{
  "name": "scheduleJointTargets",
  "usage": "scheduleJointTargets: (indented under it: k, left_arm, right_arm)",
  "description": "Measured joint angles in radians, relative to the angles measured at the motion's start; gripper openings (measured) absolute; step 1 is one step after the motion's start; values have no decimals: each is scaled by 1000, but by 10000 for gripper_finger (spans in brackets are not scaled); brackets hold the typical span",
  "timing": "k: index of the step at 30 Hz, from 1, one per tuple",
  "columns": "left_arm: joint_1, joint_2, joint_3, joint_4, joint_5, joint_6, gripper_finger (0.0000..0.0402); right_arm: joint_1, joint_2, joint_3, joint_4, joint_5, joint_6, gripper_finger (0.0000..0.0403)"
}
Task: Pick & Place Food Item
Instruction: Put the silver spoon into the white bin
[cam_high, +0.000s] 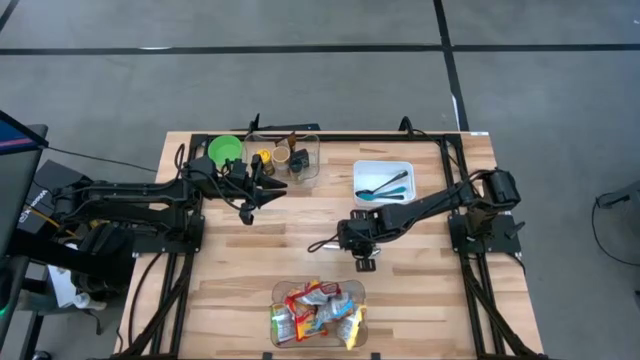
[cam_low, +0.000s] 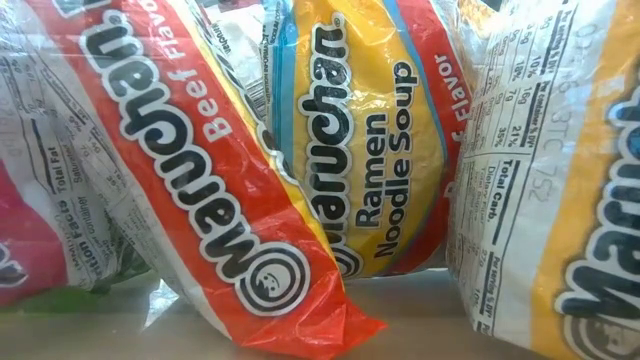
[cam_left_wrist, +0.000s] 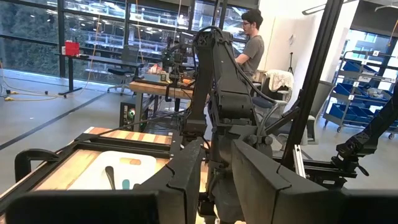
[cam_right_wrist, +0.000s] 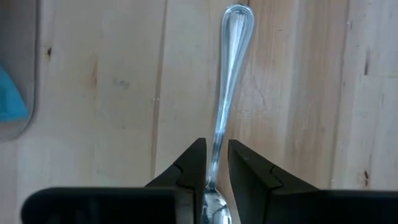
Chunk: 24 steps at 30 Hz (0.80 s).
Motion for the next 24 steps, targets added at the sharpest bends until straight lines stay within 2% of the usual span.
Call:
scheduleJointTargets:
  k: [24]
  left_arm:
    - [0, 0, 0, 0, 0, 0, 85]
  right_arm:
    - [-25, 0, 0, 8, 1, 19, 61]
